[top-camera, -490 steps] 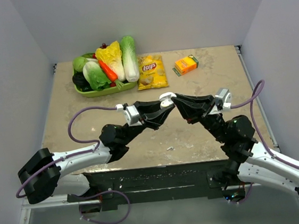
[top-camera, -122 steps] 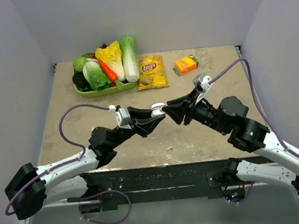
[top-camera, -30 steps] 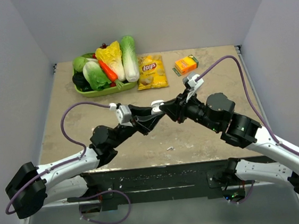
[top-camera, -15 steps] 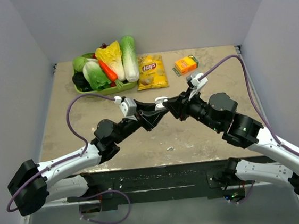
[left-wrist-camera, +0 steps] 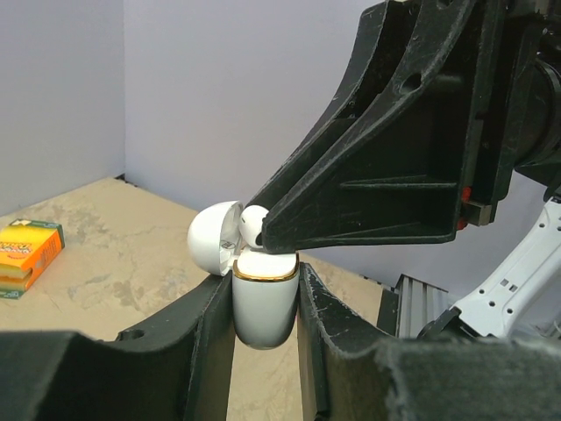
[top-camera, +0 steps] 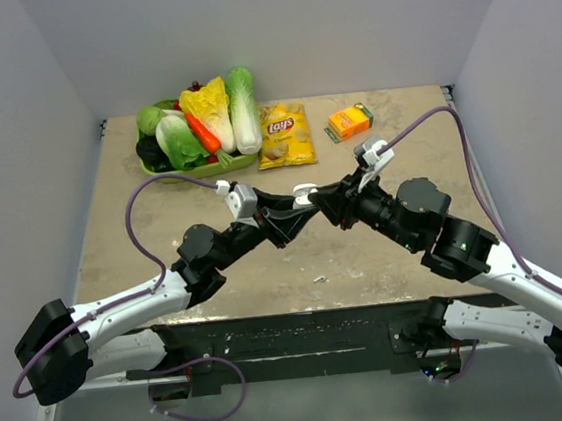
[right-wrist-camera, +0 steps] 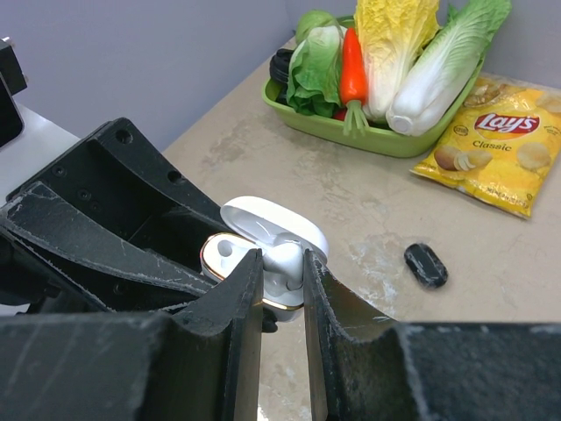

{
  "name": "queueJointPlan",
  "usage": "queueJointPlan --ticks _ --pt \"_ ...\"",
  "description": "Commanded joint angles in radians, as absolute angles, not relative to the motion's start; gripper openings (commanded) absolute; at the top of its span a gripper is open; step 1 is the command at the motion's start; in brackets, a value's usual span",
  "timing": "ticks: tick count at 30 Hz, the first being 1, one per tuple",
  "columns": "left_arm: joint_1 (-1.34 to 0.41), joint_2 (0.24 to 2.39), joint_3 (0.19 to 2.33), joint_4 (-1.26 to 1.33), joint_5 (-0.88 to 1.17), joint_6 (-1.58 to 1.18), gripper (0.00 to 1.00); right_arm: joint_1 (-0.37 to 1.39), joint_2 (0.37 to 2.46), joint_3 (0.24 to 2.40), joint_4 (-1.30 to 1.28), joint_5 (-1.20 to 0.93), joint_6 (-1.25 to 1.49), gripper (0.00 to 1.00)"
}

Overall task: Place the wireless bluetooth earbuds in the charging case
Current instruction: Pick up the earbud from the charging case.

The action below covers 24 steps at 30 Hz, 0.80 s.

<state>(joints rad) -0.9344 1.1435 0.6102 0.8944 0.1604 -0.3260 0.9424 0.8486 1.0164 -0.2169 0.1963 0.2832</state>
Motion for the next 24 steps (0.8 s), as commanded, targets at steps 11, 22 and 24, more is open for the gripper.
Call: queueJointPlan --ticks 11,22,24 --pt "-0.923 1.149 0.581 0.848 0.106 -0.337 0.00 0.942 0.775 1.015 -0.098 0.287 0.262 0.00" --pt "-0.923 1.138 0.520 0.937 0.109 -0.333 0.00 0.942 0.772 1.005 -0.075 0.239 0.279 0.00" --pt "-0.923 1.143 0.496 1.006 0.132 -0.321 0.00 0.942 0.772 1.002 -0.058 0.213 0.282 0.00"
